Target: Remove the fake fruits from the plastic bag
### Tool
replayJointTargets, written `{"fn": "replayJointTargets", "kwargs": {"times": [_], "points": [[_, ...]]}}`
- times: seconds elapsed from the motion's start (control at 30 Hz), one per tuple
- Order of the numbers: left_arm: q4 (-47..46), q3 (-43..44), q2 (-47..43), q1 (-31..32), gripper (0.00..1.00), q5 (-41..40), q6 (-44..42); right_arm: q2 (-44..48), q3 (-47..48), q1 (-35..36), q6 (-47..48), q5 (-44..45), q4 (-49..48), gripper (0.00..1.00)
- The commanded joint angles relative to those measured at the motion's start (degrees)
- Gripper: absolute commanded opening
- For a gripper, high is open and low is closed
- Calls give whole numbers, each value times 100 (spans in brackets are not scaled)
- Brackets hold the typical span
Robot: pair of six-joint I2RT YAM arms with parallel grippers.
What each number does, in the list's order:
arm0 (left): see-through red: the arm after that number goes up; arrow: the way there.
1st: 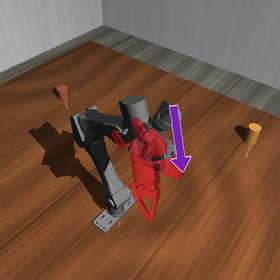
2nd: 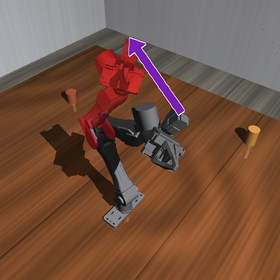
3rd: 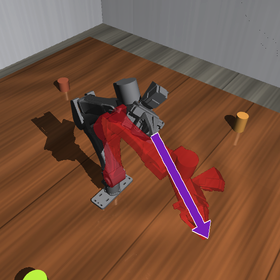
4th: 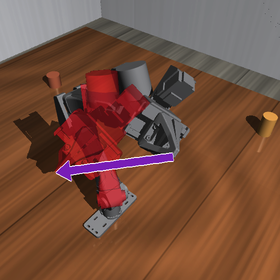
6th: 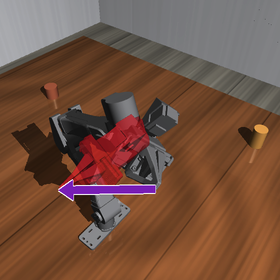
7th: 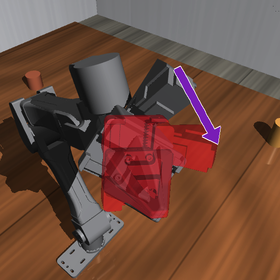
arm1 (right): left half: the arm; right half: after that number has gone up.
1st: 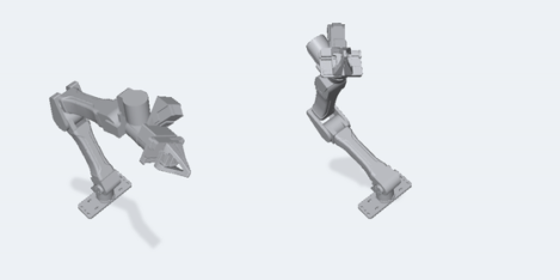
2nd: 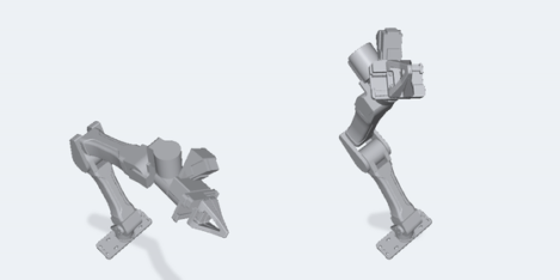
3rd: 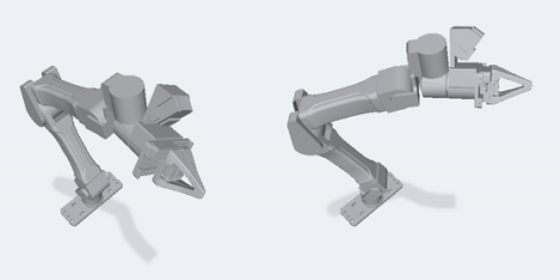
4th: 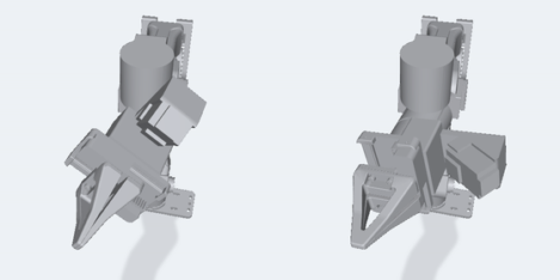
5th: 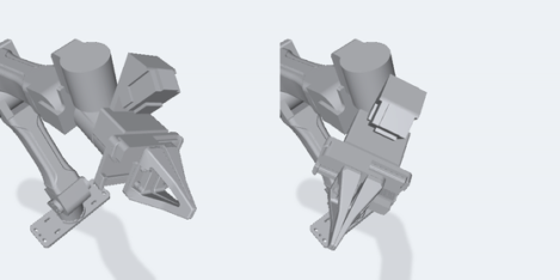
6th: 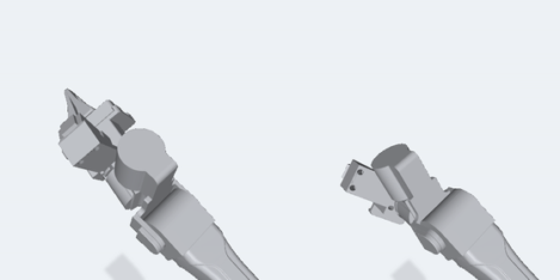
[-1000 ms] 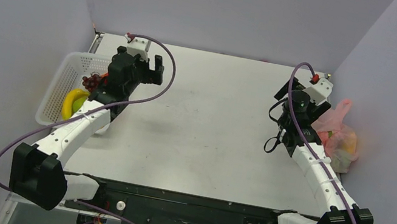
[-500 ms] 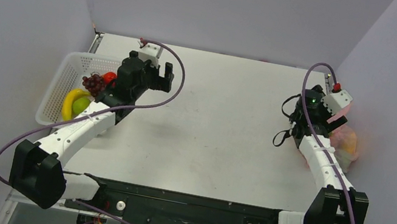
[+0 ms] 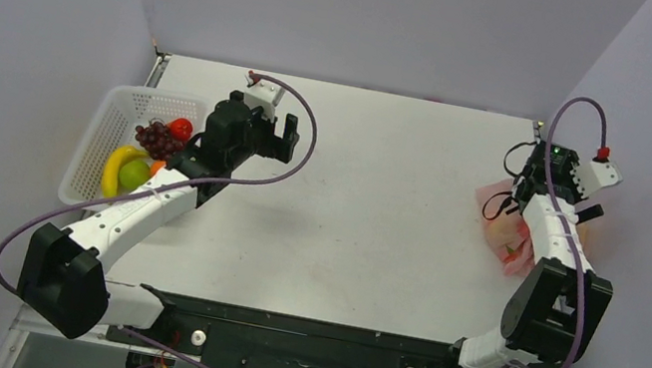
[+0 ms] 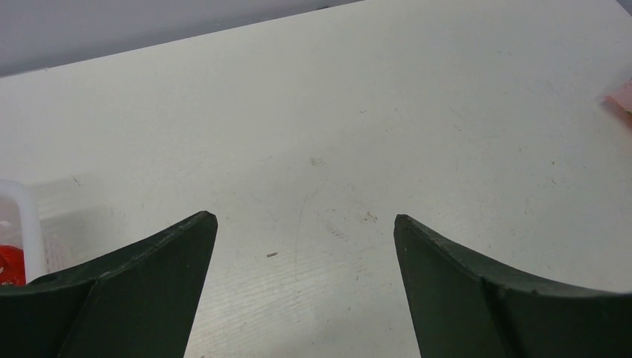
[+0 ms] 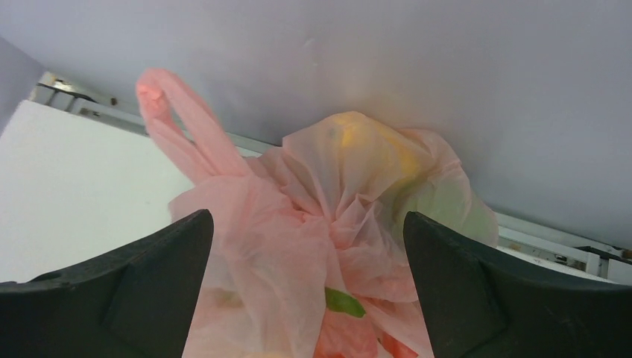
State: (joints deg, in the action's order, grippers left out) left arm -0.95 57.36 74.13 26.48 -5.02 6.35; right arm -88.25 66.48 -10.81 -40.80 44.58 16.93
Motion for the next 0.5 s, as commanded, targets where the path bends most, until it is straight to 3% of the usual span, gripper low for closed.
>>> {"fn": "replayJointTargets", "kwargs": {"times": [0.0,0.13,0.27,0.37,0.47], "points": [[-73,348,1,6,88,145,-13,-274,275,-111,-278,-69,379,93],[-76,360,108,6,87,211,50,-393,219,-114,-147,-345,285,87],[-9,444,310,6,87,304,109,-588,185,-110,-148,-690,238,64],[45,474,433,13,87,383,164,-657,134,-102,-209,-964,207,53],[43,457,579,124,87,364,120,-575,-44,-54,-238,-1165,147,34]]}}
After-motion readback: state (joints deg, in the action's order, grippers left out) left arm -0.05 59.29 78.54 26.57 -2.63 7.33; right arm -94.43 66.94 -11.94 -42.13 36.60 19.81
